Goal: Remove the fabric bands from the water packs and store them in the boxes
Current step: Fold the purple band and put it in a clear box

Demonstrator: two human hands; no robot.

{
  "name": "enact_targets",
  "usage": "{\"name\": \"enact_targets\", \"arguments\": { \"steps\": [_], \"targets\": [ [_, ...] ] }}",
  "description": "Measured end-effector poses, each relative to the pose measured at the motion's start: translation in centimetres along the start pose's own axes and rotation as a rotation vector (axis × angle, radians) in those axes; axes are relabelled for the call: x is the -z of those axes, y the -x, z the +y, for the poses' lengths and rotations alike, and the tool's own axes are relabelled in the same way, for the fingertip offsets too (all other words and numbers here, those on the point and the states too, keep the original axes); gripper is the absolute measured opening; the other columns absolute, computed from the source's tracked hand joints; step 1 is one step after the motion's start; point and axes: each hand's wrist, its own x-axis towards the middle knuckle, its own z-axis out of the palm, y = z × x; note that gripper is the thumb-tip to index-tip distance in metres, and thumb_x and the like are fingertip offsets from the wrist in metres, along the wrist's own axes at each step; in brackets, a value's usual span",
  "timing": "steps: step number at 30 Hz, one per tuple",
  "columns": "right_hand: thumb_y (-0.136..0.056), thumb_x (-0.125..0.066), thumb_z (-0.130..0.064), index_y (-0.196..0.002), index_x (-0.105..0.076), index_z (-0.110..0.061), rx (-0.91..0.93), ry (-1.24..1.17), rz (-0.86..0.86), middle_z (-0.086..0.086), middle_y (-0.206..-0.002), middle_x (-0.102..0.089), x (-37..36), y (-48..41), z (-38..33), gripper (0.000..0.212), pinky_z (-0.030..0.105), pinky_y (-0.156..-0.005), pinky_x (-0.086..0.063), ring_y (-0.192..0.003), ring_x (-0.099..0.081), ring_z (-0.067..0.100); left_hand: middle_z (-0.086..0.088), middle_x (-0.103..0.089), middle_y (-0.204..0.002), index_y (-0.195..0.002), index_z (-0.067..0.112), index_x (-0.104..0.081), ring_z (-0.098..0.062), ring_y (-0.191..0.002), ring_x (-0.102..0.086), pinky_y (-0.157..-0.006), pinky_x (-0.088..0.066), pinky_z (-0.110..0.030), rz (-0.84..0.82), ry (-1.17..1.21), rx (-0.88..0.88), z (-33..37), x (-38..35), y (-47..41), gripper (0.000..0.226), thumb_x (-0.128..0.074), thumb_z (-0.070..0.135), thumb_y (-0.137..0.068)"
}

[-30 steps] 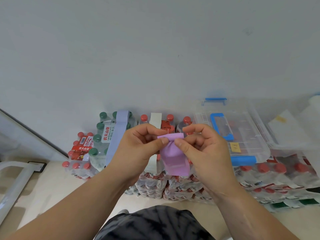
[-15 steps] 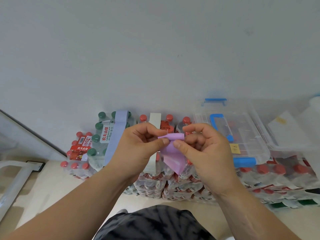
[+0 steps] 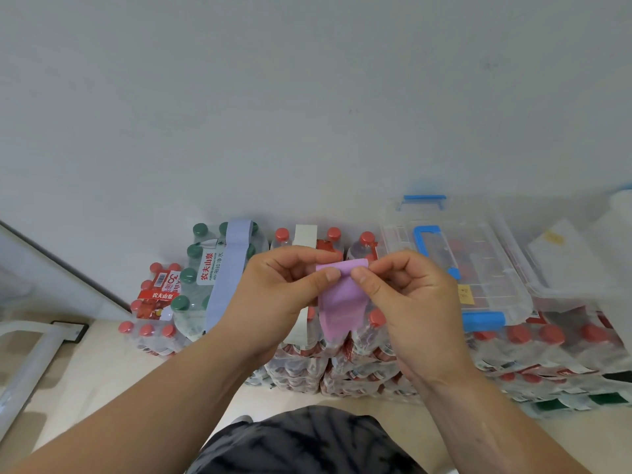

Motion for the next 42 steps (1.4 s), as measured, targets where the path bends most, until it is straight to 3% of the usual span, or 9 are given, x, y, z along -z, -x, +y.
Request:
{"name": "enact_targets", "arguments": {
  "steps": [4, 7, 12, 19, 25, 27, 33, 39, 42],
  "targets": [
    [-0.078, -0.077, -0.024, -0.085, -0.070, -0.020, -0.010, -0.060, -0.002, -0.001, -0.079, -0.078, -0.12, 0.16, -0.32, 0.010, 0.018, -0.058, -0.053, -0.070, -0.072, 0.009, -0.023, -0.072, -0.085, -0.083, 0.026, -0.081, -0.021, -0.077, -0.069, -0.072, -0.058, -0.031, 0.012, -0.036, -0.020, 0.23, 0.05, -0.13, 0.022, -0.075, 0.005, -0.078],
    [-0.074, -0.075, -0.035, -0.075, -0.073, -0.026, -0.011, -0.053, 0.020, -0.001, -0.072, -0.075, -0.34, 0.35, -0.69, 0.009, 0.018, -0.052, -0.051, -0.061, -0.066, 0.008, -0.010, -0.075, -0.078, -0.079, 0.023, -0.080, -0.017, -0.076, -0.069, -0.069, -0.055, -0.024, 0.010, -0.027, -0.025, 0.30, 0.15, -0.19, 0.029, -0.074, -0.006, -0.078],
    [-0.082, -0.080, -0.021, -0.076, -0.073, -0.020, 0.005, 0.029, 0.035, 0.002, -0.075, -0.075, -0.36, 0.16, -0.19, 0.009, 0.030, -0.062, -0.058, -0.070, -0.070, 0.021, -0.003, -0.078, -0.083, -0.078, 0.024, -0.080, -0.016, -0.081, -0.073, -0.072, -0.056, -0.024, -0.007, -0.024, -0.019, 0.51, 0.34, -0.11, 0.038, -0.071, -0.013, -0.077],
    [-0.083, -0.079, -0.008, -0.078, -0.073, -0.020, 0.007, -0.001, 0.028, -0.001, -0.079, -0.077, -0.58, 0.11, -0.10, 0.015, 0.022, -0.068, -0.059, -0.075, -0.073, 0.017, -0.013, -0.077, -0.084, -0.083, 0.022, -0.081, -0.020, -0.076, -0.072, -0.065, -0.058, -0.029, -0.001, 0.019, 0.014, 0.47, 0.16, -0.03, 0.016, -0.075, 0.019, -0.068],
    [-0.076, -0.077, -0.030, -0.077, -0.072, -0.017, -0.071, -0.053, 0.022, 0.004, -0.072, -0.076, -0.77, 0.04, -0.44, 0.014, 0.026, -0.056, -0.059, -0.065, -0.072, 0.020, 0.000, -0.076, -0.075, -0.078, 0.021, -0.079, -0.008, -0.068, -0.069, -0.059, -0.050, -0.015, 0.007, -0.017, -0.015, 0.54, 0.23, -0.15, 0.026, -0.073, -0.005, -0.078],
    [-0.079, -0.079, -0.027, -0.074, -0.073, -0.020, -0.070, -0.022, 0.016, 0.007, -0.072, -0.075, -0.75, -0.10, -0.34, 0.011, 0.031, -0.058, -0.058, -0.066, -0.071, 0.028, -0.001, -0.077, -0.077, -0.078, 0.020, -0.078, -0.009, -0.072, -0.071, -0.062, -0.052, -0.016, 0.011, -0.016, -0.007, 0.58, 0.27, -0.16, 0.028, -0.073, -0.007, -0.078],
    [-0.079, -0.080, -0.018, -0.074, -0.073, -0.023, -0.054, -0.051, 0.006, -0.001, -0.075, -0.077, -0.40, -0.27, -0.41, 0.010, 0.022, -0.062, -0.058, -0.070, -0.071, 0.010, -0.010, -0.078, -0.087, -0.081, 0.021, -0.080, -0.020, -0.079, -0.073, -0.070, -0.061, -0.033, 0.015, 0.017, 0.052, 0.65, 0.13, -0.21, 0.010, -0.074, 0.015, -0.076],
    [-0.086, -0.075, -0.012, -0.081, -0.071, -0.016, -0.056, -0.065, -0.018, 0.001, -0.076, -0.076, -0.33, -0.13, -0.31, 0.008, 0.022, -0.059, -0.058, -0.069, -0.071, 0.012, 0.001, -0.074, -0.069, -0.085, 0.012, -0.075, -0.009, -0.061, -0.068, -0.054, -0.050, -0.016, 0.027, 0.009, 0.024, 0.80, -0.13, -0.19, 0.015, -0.070, -0.001, -0.084],
    [-0.087, -0.074, -0.013, -0.081, -0.070, -0.013, -0.054, -0.078, -0.025, -0.002, -0.071, -0.073, -0.24, 0.08, -0.28, 0.007, 0.016, -0.054, -0.051, -0.063, -0.067, 0.006, 0.000, -0.074, -0.073, -0.085, 0.016, -0.076, -0.011, -0.068, -0.069, -0.060, -0.052, -0.018, 0.020, -0.009, 0.017, 0.55, -0.08, -0.17, 0.018, -0.072, -0.002, -0.082]
  ]
}}
